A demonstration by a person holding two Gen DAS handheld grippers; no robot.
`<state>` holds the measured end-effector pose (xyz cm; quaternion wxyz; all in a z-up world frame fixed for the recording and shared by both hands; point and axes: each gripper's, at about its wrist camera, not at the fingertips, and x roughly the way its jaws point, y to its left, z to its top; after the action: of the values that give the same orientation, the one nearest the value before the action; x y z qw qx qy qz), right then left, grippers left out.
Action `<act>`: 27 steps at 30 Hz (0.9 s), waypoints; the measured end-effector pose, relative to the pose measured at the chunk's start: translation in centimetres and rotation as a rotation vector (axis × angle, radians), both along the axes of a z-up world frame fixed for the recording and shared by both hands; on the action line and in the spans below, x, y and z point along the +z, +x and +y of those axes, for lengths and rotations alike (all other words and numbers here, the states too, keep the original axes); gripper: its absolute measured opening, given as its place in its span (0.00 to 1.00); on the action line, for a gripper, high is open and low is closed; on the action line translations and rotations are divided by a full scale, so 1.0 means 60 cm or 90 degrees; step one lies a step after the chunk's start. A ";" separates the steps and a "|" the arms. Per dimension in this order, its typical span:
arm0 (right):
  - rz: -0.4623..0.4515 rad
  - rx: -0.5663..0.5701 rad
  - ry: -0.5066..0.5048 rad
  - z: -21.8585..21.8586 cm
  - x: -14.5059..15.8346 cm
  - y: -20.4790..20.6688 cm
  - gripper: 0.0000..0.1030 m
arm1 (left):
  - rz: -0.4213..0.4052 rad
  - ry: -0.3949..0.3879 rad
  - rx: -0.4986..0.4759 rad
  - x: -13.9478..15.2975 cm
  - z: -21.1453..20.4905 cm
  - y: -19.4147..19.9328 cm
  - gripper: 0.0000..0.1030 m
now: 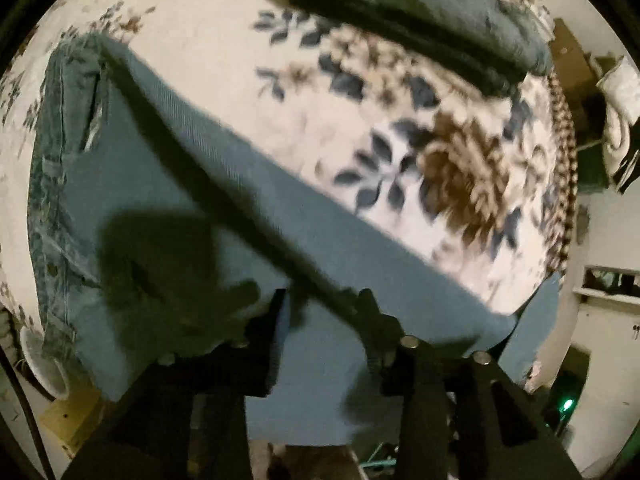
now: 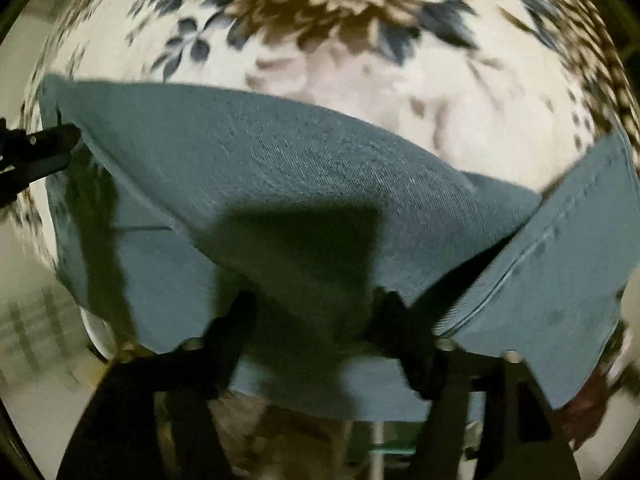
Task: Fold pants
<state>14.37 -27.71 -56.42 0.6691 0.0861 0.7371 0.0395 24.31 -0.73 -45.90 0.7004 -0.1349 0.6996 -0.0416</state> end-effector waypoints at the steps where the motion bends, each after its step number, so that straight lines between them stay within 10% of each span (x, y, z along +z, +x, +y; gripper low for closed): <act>1: -0.004 -0.022 -0.003 -0.004 0.010 0.000 0.74 | -0.011 0.007 -0.001 0.006 0.001 0.008 0.40; 11: -0.065 -0.293 -0.032 -0.114 0.105 -0.057 0.80 | 0.019 0.063 0.042 -0.052 0.030 0.070 0.44; 18: -0.042 -0.473 -0.033 -0.247 0.057 -0.102 0.80 | 0.048 0.091 0.054 -0.109 0.052 0.082 0.43; 21: -0.019 -0.522 -0.005 -0.275 0.040 -0.108 0.80 | 0.035 0.062 0.053 -0.118 0.060 0.080 0.11; 22: -0.016 -0.531 0.005 -0.281 0.033 -0.103 0.75 | 0.024 0.062 0.043 -0.115 0.057 0.080 0.07; 25: -0.027 -0.546 0.016 -0.288 0.045 -0.115 0.04 | -0.029 0.064 0.038 -0.089 0.059 0.068 0.03; 27: -0.045 -0.549 0.016 -0.287 0.066 -0.123 0.03 | -0.053 0.056 0.043 -0.064 0.070 0.043 0.03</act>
<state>6.99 -44.93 -52.48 0.6478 0.3932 0.6099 -0.2319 26.87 3.49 -49.76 0.7350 -0.1255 0.6663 0.0070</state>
